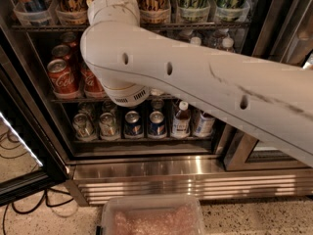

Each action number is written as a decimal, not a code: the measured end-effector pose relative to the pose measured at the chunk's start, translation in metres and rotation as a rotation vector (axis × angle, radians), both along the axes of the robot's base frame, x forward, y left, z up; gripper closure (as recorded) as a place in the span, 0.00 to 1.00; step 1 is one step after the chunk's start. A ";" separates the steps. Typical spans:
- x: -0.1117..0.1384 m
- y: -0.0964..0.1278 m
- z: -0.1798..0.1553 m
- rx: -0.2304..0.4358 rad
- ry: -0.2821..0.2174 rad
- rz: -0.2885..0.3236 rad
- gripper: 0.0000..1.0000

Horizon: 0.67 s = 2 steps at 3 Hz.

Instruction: Pick orange can from top shelf of fridge

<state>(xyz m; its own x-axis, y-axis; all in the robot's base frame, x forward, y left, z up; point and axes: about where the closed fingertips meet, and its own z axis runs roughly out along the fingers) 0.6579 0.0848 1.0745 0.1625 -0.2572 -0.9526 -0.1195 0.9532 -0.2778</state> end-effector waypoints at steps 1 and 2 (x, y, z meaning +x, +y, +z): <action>0.000 0.000 0.000 0.000 0.000 0.000 1.00; 0.000 0.000 0.000 0.000 0.000 0.000 1.00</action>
Offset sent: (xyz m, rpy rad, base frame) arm 0.0000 0.0000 0.0000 0.0000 0.0000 0.0000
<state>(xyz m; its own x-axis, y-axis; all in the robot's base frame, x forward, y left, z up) 0.6578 0.0848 1.0748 0.1626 -0.2568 -0.9527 -0.1196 0.9533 -0.2774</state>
